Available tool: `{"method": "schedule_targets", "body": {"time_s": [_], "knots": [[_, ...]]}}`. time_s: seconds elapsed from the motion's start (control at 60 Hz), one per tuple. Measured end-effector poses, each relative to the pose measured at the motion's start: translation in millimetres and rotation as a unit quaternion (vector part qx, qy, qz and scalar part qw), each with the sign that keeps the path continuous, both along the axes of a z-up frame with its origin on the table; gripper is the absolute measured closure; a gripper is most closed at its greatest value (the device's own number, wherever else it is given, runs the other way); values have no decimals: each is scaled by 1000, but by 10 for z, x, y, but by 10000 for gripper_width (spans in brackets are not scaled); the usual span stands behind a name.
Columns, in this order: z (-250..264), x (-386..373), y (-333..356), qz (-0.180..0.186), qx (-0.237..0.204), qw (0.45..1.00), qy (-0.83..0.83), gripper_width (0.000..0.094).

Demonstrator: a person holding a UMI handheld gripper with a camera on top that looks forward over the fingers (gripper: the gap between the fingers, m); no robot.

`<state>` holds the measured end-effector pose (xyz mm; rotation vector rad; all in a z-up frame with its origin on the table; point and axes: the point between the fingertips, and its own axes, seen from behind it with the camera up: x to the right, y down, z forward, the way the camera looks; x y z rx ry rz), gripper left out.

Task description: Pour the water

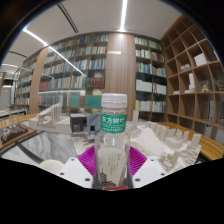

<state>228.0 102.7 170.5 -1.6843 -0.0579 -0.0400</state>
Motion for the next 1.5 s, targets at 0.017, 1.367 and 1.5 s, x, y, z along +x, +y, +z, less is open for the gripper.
{"method": "schedule_targets", "body": {"time_s": [0.017,1.367,1.5], "knots": [[-75,2,-1,-2,-9,1000,-2,549],[454,-723,-4019,-66,-123,990,19,78],[481,-738,-4264,-77,-120,990,2,79]]}}
